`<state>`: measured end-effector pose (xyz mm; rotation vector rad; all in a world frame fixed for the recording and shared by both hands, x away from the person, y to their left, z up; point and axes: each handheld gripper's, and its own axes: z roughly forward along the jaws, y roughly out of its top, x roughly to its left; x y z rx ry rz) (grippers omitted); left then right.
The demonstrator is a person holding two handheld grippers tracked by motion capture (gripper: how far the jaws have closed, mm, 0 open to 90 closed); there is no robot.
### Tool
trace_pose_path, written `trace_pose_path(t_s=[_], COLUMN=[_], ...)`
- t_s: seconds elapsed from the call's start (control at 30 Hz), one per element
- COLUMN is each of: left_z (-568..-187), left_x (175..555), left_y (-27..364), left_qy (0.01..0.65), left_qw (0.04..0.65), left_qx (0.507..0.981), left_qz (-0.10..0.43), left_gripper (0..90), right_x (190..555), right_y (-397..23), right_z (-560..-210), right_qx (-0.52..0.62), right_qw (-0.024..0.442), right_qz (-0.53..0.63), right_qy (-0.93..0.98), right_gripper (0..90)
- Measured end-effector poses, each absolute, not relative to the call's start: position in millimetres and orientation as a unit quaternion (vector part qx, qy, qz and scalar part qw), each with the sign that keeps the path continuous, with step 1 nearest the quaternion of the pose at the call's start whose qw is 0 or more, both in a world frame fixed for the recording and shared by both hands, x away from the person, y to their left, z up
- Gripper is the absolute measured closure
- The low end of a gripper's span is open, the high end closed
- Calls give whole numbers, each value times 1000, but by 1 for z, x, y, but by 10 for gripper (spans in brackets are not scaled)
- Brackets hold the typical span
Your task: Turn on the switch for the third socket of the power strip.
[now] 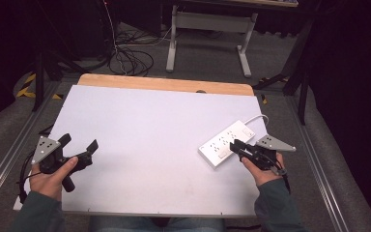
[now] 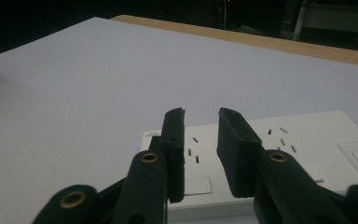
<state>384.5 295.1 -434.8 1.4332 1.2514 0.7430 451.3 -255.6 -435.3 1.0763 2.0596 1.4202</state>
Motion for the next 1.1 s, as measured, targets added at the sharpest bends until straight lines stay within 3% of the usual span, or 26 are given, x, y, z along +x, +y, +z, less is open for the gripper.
trace_pose_path(t_s=[1.1], left_z=[-435], left_x=[386], left_y=[295], left_qy=[523], left_qw=[522], left_qx=[599], left_qz=[310], left_gripper=[39], right_x=[449], right_y=[-260], right_z=[-434], right_qx=[397], right_qw=[207], right_qz=[540], right_qy=[713], right_gripper=[307])
